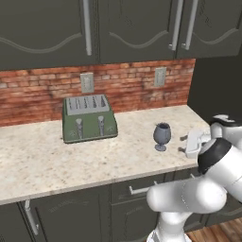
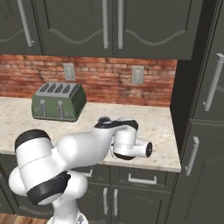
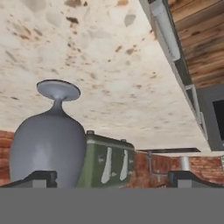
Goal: Retrieve the wine glasses from the counter and place one next to each plate.
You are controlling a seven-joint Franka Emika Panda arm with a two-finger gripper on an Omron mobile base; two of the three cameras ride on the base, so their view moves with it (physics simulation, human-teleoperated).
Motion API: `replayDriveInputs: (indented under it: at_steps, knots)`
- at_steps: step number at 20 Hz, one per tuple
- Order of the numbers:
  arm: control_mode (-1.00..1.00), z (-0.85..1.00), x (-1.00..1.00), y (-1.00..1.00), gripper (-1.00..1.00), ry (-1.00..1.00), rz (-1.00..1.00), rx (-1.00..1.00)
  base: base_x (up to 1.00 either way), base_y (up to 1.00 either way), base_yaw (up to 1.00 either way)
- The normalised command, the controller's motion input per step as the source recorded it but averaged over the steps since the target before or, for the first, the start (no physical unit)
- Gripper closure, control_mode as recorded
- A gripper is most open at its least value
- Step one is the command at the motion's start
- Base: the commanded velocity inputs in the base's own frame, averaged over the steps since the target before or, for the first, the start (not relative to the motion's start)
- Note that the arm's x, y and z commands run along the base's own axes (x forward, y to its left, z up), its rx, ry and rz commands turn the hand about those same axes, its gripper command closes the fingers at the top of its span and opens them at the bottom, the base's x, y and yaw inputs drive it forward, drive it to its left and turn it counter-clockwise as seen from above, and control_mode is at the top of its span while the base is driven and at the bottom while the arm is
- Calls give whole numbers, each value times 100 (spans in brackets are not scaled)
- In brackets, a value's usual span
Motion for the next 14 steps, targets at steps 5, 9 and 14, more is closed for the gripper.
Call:
replayDriveInputs:
  at_steps: [5, 9, 14]
  knots:
    - [-100, -30, 35, 0, -100, 0, 0, 0, 0, 0, 0]
    - [-100, -20, 36, 0, -100, 0, 0, -3, 0, 0, 0]
    - [-100, -25, 37, 0, -100, 2, 0, -1, 0, 0, 0]
